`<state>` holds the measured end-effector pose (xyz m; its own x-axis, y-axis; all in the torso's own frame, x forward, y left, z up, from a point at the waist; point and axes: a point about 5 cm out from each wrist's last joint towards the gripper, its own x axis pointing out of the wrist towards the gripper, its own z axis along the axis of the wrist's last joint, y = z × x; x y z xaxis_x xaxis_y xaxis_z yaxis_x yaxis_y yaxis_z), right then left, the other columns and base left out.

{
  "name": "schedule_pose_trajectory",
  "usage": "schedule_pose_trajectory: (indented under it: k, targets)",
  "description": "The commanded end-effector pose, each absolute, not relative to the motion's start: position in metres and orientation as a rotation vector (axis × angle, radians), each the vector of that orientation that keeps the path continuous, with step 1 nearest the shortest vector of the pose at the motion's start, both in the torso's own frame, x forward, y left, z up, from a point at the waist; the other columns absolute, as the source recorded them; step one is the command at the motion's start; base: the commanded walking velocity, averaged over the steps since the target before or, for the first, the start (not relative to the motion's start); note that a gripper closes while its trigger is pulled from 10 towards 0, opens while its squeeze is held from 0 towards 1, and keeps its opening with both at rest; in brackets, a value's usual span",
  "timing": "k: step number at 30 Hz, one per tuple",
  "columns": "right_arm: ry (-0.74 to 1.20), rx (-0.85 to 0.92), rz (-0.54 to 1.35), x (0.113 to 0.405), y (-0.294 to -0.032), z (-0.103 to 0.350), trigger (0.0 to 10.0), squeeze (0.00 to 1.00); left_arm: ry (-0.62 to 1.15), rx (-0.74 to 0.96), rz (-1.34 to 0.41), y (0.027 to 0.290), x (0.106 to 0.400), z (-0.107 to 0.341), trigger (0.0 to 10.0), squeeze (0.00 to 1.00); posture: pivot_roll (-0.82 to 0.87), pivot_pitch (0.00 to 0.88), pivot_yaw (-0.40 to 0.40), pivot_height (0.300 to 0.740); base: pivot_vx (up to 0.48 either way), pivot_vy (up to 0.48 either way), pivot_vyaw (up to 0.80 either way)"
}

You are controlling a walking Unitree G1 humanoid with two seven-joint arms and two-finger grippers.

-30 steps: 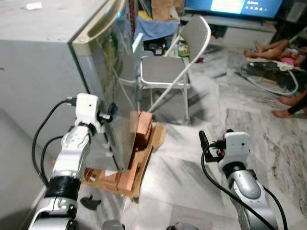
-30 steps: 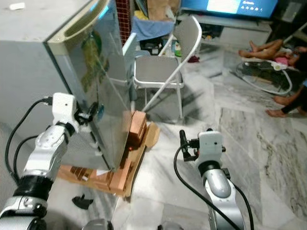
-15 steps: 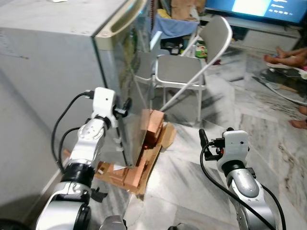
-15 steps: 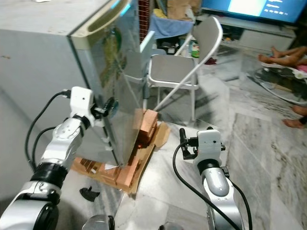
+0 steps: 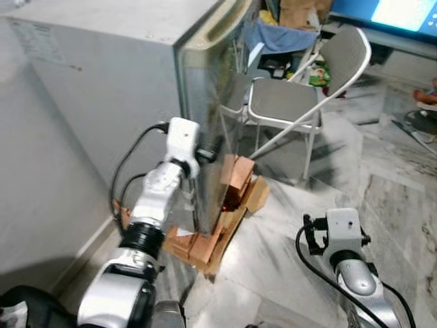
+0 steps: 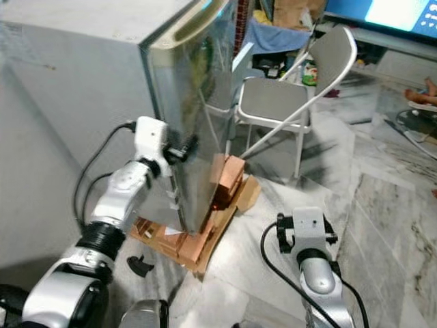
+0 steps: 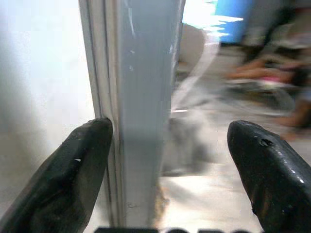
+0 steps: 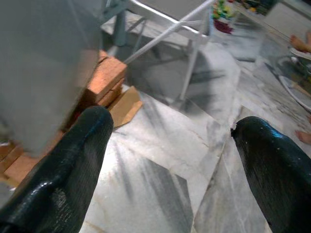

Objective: Restocking fridge

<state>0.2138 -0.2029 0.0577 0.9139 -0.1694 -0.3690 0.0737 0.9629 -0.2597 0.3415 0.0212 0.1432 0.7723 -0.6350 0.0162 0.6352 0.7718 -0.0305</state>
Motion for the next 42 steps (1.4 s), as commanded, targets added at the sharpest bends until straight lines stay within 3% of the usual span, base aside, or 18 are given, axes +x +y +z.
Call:
schedule_pose_trajectory:
  k: [1,2,6,12,14,16,18,24,32,42]
  targets:
    - [0.392,-0.246,-0.131,0.214,-0.202,0.061,10.0,0.0,-0.282,-0.019,-0.989,-0.042,0.313,0.209,10.0,0.0,0.0,0.017,-0.002,0.74,0.0,0.0,0.0]
    - [0.389,-0.244,-0.129,0.216,-0.201,0.061,10.0,0.0,-0.312,-0.033,-1.06,-0.059,0.301,0.216,10.0,0.0,0.0,0.015,-0.002,0.74,0.0,0.0,0.0]
    - [0.377,-0.24,-0.125,0.22,-0.198,0.063,10.0,0.0,-0.326,-0.035,-1.067,-0.074,0.293,0.216,10.0,0.0,0.0,0.011,0.003,0.74,0.0,0.0,0.0]
    - [0.362,-0.229,-0.12,0.22,-0.195,0.065,10.0,0.0,-0.272,0.008,-0.812,-0.033,0.328,0.203,10.0,0.0,0.0,0.017,0.01,0.74,0.0,0.0,0.0]
    - [0.356,-0.228,-0.113,0.221,-0.193,0.065,10.0,0.0,-0.25,0.024,-0.684,0.007,0.345,0.199,10.0,0.0,0.01,0.019,0.01,0.74,0.0,0.0,0.0]
    - [0.354,-0.227,-0.113,0.221,-0.193,0.065,10.0,0.0,-0.244,0.021,-0.664,0.016,0.346,0.197,10.0,0.0,0.01,0.019,0.01,0.74,0.0,0.0,0.0]
    - [0.345,-0.22,-0.112,0.222,-0.193,0.066,10.0,0.0,-0.221,0.027,-0.578,0.046,0.347,0.186,10.0,0.0,0.01,0.019,0.012,0.74,0.0,-0.154,0.0]
    - [0.323,-0.207,-0.125,0.225,-0.194,0.067,10.0,0.0,-0.167,0.044,-0.459,0.084,0.332,0.159,10.0,0.0,0.0,0.014,0.025,0.74,0.0,-0.412,0.0]
    - [0.309,-0.204,-0.125,0.229,-0.195,0.069,10.0,0.0,-0.099,0.062,-0.351,0.117,0.308,0.136,10.0,0.0,0.0,0.008,0.012,0.74,0.034,-0.447,0.0]
    - [0.301,-0.208,-0.121,0.234,-0.195,0.069,10.0,0.0,-0.09,0.104,-0.31,0.134,0.301,0.139,10.0,0.0,0.0,0.001,0.008,0.74,0.289,-0.38,0.0]
